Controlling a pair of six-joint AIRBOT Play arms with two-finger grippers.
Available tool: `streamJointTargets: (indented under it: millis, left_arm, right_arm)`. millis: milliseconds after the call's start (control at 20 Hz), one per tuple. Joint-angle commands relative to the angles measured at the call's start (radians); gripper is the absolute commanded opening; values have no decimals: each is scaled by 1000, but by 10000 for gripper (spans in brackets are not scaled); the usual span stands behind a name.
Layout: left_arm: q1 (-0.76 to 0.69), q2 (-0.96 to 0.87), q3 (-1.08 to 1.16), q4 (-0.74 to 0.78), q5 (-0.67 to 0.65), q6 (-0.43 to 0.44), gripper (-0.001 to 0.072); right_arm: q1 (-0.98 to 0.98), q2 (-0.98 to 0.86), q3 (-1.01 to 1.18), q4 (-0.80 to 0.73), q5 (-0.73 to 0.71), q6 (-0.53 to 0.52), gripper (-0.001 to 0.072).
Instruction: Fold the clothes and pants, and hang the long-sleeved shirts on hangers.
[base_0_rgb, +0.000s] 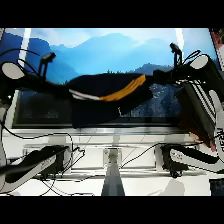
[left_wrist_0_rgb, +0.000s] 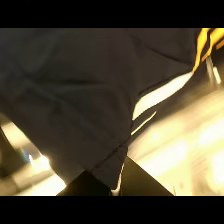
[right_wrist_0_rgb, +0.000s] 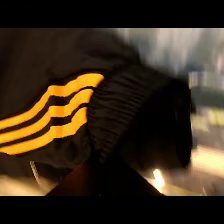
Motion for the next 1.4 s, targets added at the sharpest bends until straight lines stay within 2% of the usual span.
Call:
streamJointTargets:
  millis: [0, 100, 300, 350, 400, 450, 500, 550, 600, 750, 900, 1050, 1200, 1350]
  left_arm:
    - [-40, 1, -3, 0, -261, -36, 8]
    - [-55, -3, -4, 0, -267, -36, 8]
    - [-109, -3, -108, 0, -265, -36, 9]
    - [-124, -3, -150, 0, -255, -36, 9]
    - [-137, -3, -193, -1, -233, -36, 36]
    - [-152, -3, -236, 0, -200, -36, 204]
    - [-164, -3, -272, 0, -151, -36, 420]
    - [-174, -3, -304, 0, -85, -36, 599]
    - [-181, -3, -327, 0, -13, -36, 649]
    - [-182, -3, -340, -3, 133, -36, 649]
    - [-182, -3, -340, -4, 207, -36, 648]
    - [-182, -3, -340, -14, 215, -37, 642]
    - [-182, -3, -340, -27, 215, -36, 643]
    - [-182, -3, -340, -27, 225, -36, 642]
  right_arm:
    - [-22, -2, -1, -113, 352, -141, 28]
    - [-22, -2, -2, -164, 422, -153, 28]
    - [-22, -2, -2, -239, 422, -153, 39]
    - [-22, -2, -2, -240, 392, -153, 168]
    - [-21, -2, -2, -239, 362, -153, 405]
    - [-21, -2, -2, -240, 330, -153, 581]
    - [-21, -2, -2, -240, 285, -153, 597]
    - [-21, -2, -2, -247, 215, -153, 597]
    - [-21, -2, -2, -262, 140, -153, 598]
    - [-23, -10, -2, -269, 11, -135, 597]
    - [-42, -79, -2, -268, 45, -84, 598]
    - [-89, -153, -2, -210, 72, -64, 597]
    - [-110, -200, -5, -129, 137, -127, 612]
    - [-108, -228, -38, -111, 55, -138, 629]
